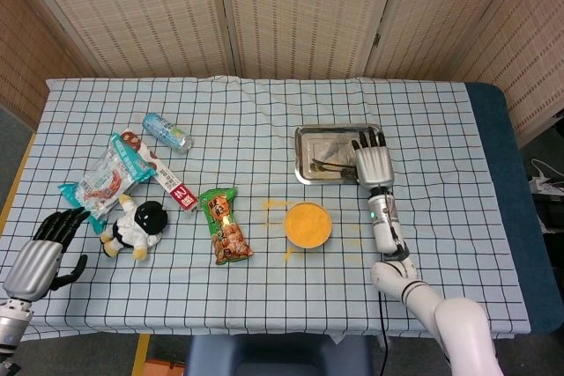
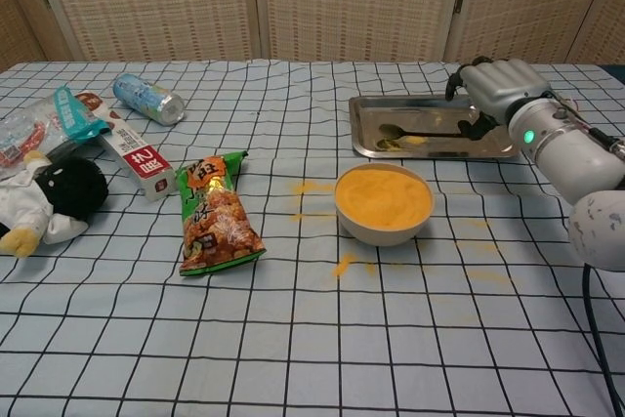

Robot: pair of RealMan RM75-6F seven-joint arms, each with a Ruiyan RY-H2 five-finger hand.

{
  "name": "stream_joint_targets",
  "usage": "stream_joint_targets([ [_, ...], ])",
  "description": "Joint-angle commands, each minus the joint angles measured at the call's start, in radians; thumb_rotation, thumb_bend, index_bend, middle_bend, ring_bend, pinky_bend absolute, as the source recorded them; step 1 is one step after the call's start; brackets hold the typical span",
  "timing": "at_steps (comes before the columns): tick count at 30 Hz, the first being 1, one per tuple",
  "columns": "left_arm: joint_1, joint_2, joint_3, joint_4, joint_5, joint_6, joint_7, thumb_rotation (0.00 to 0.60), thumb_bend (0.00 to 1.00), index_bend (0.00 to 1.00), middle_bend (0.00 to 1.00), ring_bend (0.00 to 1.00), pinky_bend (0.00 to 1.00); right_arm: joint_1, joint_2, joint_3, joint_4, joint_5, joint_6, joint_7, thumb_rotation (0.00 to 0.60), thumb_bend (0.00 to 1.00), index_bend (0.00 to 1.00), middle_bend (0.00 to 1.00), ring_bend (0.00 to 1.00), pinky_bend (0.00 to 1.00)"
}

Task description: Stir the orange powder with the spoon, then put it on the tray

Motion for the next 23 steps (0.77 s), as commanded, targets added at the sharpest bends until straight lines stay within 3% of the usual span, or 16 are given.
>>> stream_joint_targets([
  [1, 0.000, 0.000, 0.001, -0.002, 0.002, 0.000, 0.003, 0.600, 0.49, 0.00, 0.00, 0.00, 0.06, -0.033, 0.060, -0.006, -0.094, -0.002, 0.030, -0.003, 0.600, 0.20, 0.00, 0.00, 0.00, 0.06],
  [5, 0.004, 0.001, 0.001, -0.006, 0.005, 0.010, 0.010, 0.600, 0.49, 0.00, 0.00, 0.00, 0.06, -0.143, 0.206, -0.033, -0.379, -0.025, 0.146, -0.005, 0.600, 0.16, 0.00, 0.00, 0.00, 0.06],
  [7, 0.008, 0.004, 0.001, -0.009, 0.005, 0.019, 0.012, 0.600, 0.49, 0.00, 0.00, 0.00, 0.06, -0.251, 0.332, -0.081, -0.636, -0.053, 0.242, -0.030, 0.600, 0.16, 0.00, 0.00, 0.00, 0.05],
  [9, 0.015, 0.005, -0.002, -0.010, 0.007, 0.036, 0.015, 0.600, 0.49, 0.00, 0.00, 0.00, 0.06, -0.371, 0.473, -0.154, -0.906, -0.089, 0.349, -0.077, 0.600, 0.16, 0.00, 0.00, 0.00, 0.04],
  [12, 0.024, -0.001, -0.005, -0.007, 0.017, 0.066, 0.026, 0.600, 0.49, 0.00, 0.00, 0.00, 0.06, -0.520, 0.640, -0.287, -1.171, -0.172, 0.490, -0.129, 0.600, 0.16, 0.00, 0.00, 0.00, 0.01],
  [14, 0.029, -0.008, -0.006, -0.004, 0.023, 0.080, 0.042, 0.600, 0.49, 0.00, 0.00, 0.00, 0.06, -0.597, 0.703, -0.359, -1.246, -0.223, 0.567, -0.128, 0.600, 0.16, 0.00, 0.00, 0.00, 0.00],
  [17, 0.031, -0.016, -0.003, -0.007, 0.030, 0.083, 0.078, 0.600, 0.49, 0.00, 0.00, 0.00, 0.06, -0.699, 0.760, -0.442, -1.269, -0.271, 0.661, -0.090, 0.600, 0.16, 0.00, 0.00, 0.00, 0.00],
  [20, 0.030, -0.020, -0.003, -0.022, 0.019, 0.070, 0.114, 0.600, 0.49, 0.00, 0.00, 0.00, 0.06, -0.741, 0.789, -0.476, -1.227, -0.290, 0.681, -0.067, 0.600, 0.17, 0.00, 0.00, 0.00, 0.00],
  [23, 0.028, -0.027, -0.007, -0.026, 0.011, 0.062, 0.138, 0.600, 0.49, 0.00, 0.00, 0.00, 0.06, -0.750, 0.811, -0.445, -1.244, -0.273, 0.689, -0.014, 0.600, 0.17, 0.00, 0.00, 0.00, 0.00],
])
